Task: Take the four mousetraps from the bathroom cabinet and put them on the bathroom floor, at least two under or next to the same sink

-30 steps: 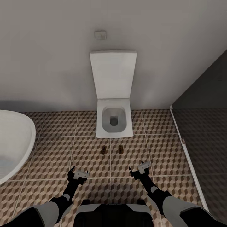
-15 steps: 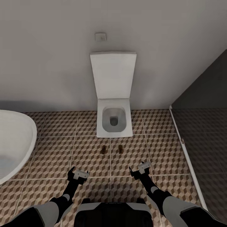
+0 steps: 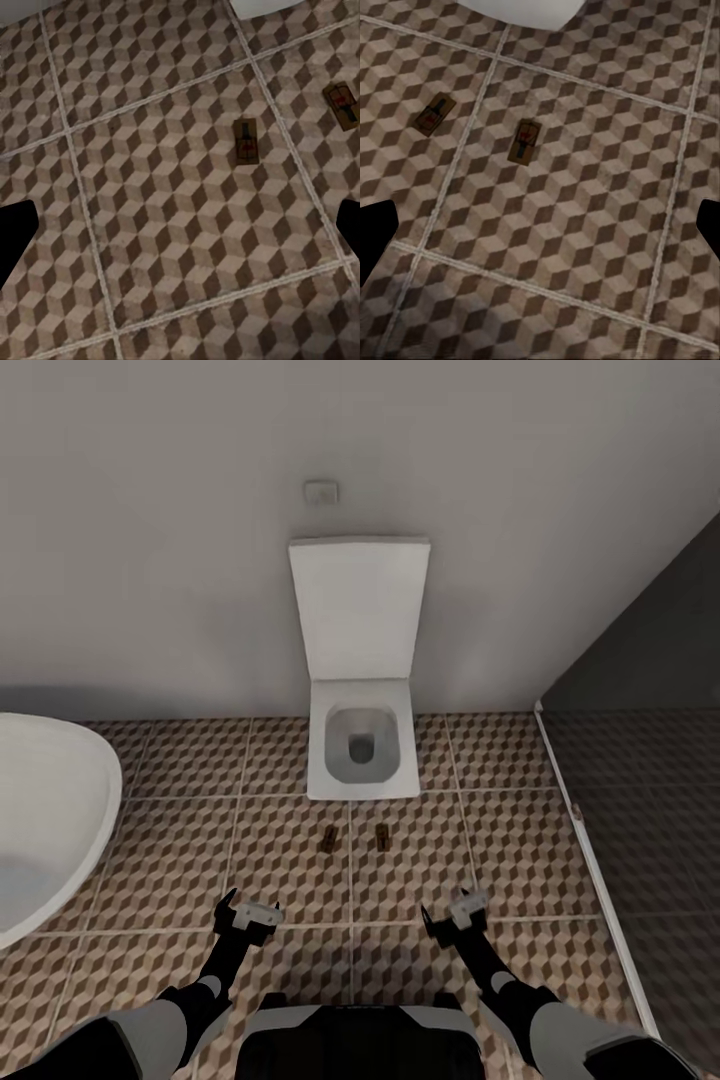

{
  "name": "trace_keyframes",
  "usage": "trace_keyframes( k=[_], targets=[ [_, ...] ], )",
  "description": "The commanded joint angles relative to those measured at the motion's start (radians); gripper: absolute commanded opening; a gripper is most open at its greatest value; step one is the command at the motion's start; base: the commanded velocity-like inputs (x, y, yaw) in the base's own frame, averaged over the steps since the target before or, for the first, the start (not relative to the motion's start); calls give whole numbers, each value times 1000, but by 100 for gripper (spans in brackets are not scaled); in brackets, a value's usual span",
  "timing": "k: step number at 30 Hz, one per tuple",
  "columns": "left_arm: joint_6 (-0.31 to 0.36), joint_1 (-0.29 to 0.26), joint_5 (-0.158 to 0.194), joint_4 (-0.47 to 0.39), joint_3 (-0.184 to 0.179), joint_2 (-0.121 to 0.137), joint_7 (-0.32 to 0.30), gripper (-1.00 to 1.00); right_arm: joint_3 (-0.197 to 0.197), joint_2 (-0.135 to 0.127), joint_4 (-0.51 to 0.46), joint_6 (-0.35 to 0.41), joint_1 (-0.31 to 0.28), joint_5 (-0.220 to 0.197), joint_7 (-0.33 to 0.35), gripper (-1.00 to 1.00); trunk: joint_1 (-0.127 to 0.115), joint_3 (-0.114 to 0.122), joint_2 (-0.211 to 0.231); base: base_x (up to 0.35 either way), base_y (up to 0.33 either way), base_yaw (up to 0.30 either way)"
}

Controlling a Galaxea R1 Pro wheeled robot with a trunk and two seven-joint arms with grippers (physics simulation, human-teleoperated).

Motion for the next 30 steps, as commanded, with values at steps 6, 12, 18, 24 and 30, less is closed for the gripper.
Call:
trace_keyframes(
  k=[6,12,18,24,30],
  targets=[
    [-5,22,3,4,-9,2,4,100,-3,-5,1,-4,22,8,-6,100,1,8,-1,0,0,0],
    [-7,58,3,4,-7,13,4,100,-3,-28,0,-9,32,-5,-5,100,1,16,-1,0,0,0],
    [-11,100,3,4,-7,33,4,100,-3,-43,0,-11,39,-60,-2,100,1,24,-1,0,0,0],
    [-33,155,3,4,-7,63,3,100,-3,-54,1,-13,49,-153,2,100,1,32,-1,0,0,0],
    [-101,199,3,4,-7,97,4,100,-3,-61,2,-37,68,-193,5,100,1,40,-1,0,0,0]
  ],
)
